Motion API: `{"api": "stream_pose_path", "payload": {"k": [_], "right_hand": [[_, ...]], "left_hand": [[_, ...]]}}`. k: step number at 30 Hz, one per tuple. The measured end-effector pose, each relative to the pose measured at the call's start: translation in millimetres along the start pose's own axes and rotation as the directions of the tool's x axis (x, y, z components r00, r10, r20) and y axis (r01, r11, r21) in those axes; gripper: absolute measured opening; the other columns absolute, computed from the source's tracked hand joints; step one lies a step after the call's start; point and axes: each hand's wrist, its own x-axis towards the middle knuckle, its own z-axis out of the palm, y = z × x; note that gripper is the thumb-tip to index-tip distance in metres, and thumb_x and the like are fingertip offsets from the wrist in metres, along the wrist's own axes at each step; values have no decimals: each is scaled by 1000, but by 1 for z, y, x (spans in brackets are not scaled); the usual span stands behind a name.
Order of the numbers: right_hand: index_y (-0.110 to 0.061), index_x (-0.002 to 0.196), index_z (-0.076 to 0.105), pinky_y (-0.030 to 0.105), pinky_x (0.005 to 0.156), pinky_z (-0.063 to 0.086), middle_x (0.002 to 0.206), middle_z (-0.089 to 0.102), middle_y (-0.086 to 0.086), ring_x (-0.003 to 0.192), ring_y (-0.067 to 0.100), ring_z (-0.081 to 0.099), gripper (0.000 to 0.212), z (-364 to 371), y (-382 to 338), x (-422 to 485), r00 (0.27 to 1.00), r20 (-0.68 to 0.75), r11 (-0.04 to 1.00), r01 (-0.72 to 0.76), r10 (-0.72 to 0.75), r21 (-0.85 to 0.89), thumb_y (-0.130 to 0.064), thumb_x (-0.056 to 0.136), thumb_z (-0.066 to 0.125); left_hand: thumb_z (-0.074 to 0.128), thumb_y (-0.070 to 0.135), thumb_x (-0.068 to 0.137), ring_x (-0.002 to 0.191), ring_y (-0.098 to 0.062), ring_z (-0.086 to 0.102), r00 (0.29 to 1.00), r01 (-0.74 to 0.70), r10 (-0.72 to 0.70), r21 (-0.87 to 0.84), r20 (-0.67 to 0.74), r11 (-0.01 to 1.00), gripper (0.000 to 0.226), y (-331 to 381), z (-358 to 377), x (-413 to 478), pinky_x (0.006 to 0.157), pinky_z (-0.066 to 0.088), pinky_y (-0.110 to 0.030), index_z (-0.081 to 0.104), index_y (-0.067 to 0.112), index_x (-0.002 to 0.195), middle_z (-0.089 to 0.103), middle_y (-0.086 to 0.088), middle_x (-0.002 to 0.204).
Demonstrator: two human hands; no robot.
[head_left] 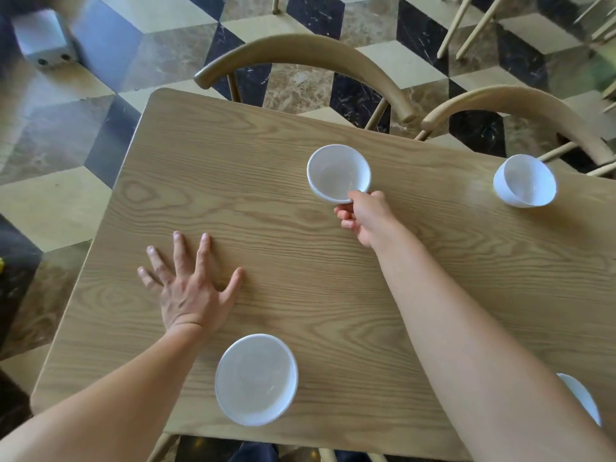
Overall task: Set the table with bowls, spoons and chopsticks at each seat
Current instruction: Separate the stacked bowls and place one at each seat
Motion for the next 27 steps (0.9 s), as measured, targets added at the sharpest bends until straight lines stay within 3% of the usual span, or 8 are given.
{"api": "stream_pose_path", "payload": {"k": [12,20,27], "right_hand": [[-5,84,46,18,33,25,64,52,15,38,12,41,16,60,-27,33,999,53,1000,0,-2,24,-6,99,40],[-4,85,48,17,32,29,63,56,16,42,14,44,16,83,-26,45,999,37,999,-17,15,51,-11,100,44],[-2,86,54,17,32,32,60,58,13,38,13,47,27,97,-24,50,1000,13,994,-25,23,111,-23,101,49]], "left_hand": [[34,87,74,150,-45,-4,999,12,-12,11,39,1000,93,1,-4,1,119,-2,-64,22,41,154,9,-5,168],[32,85,71,149,-49,1,998,13,-13,0,57,1000,96,4,-11,2,118,2,-67,32,36,153,15,-8,167],[34,83,71,149,-50,2,998,14,-14,-8,56,1000,95,4,-13,1,117,3,-68,34,35,153,16,-9,167]]}}
